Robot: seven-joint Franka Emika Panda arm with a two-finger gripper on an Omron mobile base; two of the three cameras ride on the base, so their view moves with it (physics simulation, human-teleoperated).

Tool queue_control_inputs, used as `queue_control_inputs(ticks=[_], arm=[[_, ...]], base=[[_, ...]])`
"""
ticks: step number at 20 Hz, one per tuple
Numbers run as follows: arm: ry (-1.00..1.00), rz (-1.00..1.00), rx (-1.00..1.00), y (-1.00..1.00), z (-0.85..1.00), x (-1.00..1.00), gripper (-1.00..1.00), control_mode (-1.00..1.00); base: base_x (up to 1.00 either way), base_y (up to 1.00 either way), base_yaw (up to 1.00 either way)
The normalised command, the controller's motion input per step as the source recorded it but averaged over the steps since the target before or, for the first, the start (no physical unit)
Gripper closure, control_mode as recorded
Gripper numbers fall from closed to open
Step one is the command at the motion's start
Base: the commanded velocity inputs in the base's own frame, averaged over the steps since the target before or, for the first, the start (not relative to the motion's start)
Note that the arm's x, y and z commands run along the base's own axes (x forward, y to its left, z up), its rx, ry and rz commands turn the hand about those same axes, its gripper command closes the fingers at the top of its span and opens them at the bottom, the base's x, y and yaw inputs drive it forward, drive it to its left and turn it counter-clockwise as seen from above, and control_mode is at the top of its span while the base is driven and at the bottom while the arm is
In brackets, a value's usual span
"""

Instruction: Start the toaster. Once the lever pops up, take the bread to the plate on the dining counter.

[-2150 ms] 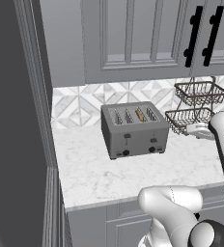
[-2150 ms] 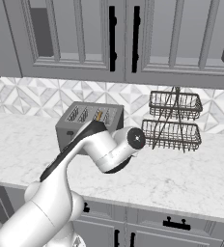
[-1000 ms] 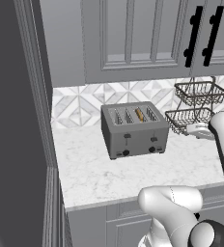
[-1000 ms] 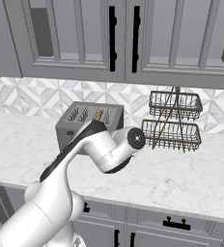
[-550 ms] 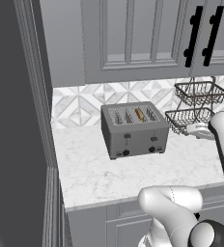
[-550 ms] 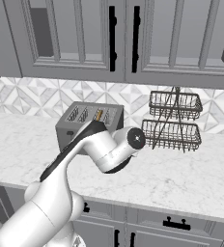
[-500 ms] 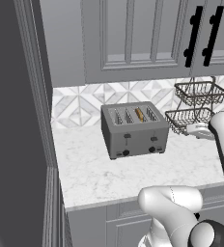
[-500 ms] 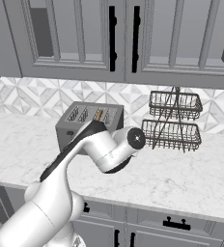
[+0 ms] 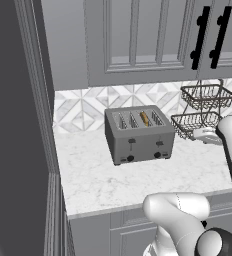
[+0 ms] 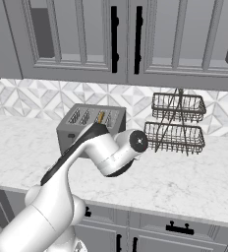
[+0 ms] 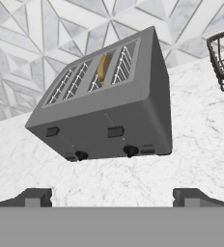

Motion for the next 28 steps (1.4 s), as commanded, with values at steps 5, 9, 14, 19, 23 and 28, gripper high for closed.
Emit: queue_control_inputs(ticks=[5,9,14,19,23,28], arm=[[0.0,0.0,0.0,0.0,0.0,0.0,-1.0,-1.0],[0.0,0.0,0.0,0.0,0.0,0.0,-1.0,-1.0],[0.0,0.0,0.0,0.05,0.0,0.01,-1.0,-1.0],[0.0,0.0,-0.06,0.41,0.0,0.22,-1.0,-1.0],[0.0,0.0,-0.07,0.46,0.0,0.35,-1.0,-1.0],[0.0,0.0,-0.08,0.41,0.0,0.31,-1.0,-1.0]], base=[[0.0,0.0,0.0],[0.0,0.0,0.0],[0.0,0.0,0.0],[0.0,0.0,0.0],[0.0,0.0,0.0],[0.0,0.0,0.0]])
